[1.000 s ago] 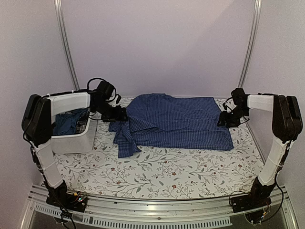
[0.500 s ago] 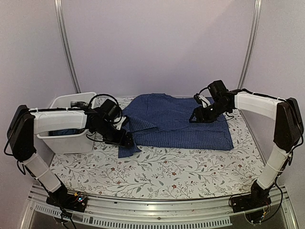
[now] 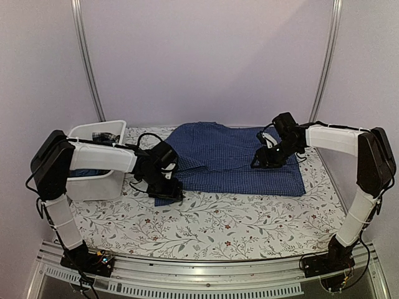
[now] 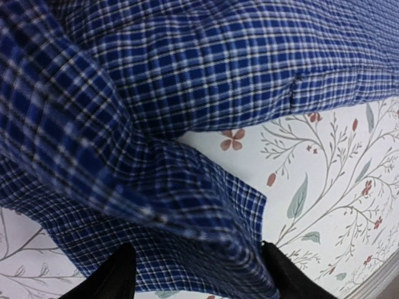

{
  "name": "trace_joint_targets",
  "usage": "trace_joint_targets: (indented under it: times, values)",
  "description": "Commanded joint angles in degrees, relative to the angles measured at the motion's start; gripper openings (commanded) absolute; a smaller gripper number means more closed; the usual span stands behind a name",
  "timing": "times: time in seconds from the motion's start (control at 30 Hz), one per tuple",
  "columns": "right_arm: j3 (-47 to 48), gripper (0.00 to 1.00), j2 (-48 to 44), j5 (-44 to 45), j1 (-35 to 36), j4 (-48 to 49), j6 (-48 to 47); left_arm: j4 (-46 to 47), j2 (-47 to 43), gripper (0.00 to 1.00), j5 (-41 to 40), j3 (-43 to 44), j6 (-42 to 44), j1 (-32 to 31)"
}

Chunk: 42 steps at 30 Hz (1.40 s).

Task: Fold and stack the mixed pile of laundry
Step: Pick up the 1/3-folded shirt from the center of the board, then pass from the left arm to the right

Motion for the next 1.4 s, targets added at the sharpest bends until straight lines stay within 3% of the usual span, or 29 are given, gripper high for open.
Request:
trace_joint_targets:
  times: [0.0,0.1,0.17,0.43,0.8,1.1,1.37]
  values:
    - [-1.1,0.56,-1.0,1.7,-0.1,0.6,0.2,-0.5,-0.1,0.46,-3.2,2.6,-1.9,-0.3]
    - [-1.2,0.56,-1.3,2.5,-0.1,-0.1,-0.6,-0.3,-1.7,0.11,-1.7,5.8,0.2,-0.4]
    - [-1.3,0.55,-1.5,3.0,-0.2,-0.3,-1.1,1.1,-3.2,0.00,1.4,8.8,2.9,-0.4]
    - [-1.0,0.54,-2.3,2.9,-1.8,-0.4,-1.7,12.4,-1.2,0.00,17.6,21.9,6.0,2.2]
    - [3.1,0.54,-2.1,-3.0,-3.3,1.8,-2.9,29.3,15.8,0.01,22.0,38.6,-3.4,8.6]
    - [16.9,0.67,5.7,-15.2,-0.6,9.0,-1.9,37.9,20.4,0.02,25.9,40.0,-7.8,11.8]
    - [30.1,0.69,15.4,-18.7,3.8,9.7,1.1,38.9,20.8,0.05,26.2,40.6,-8.9,12.2]
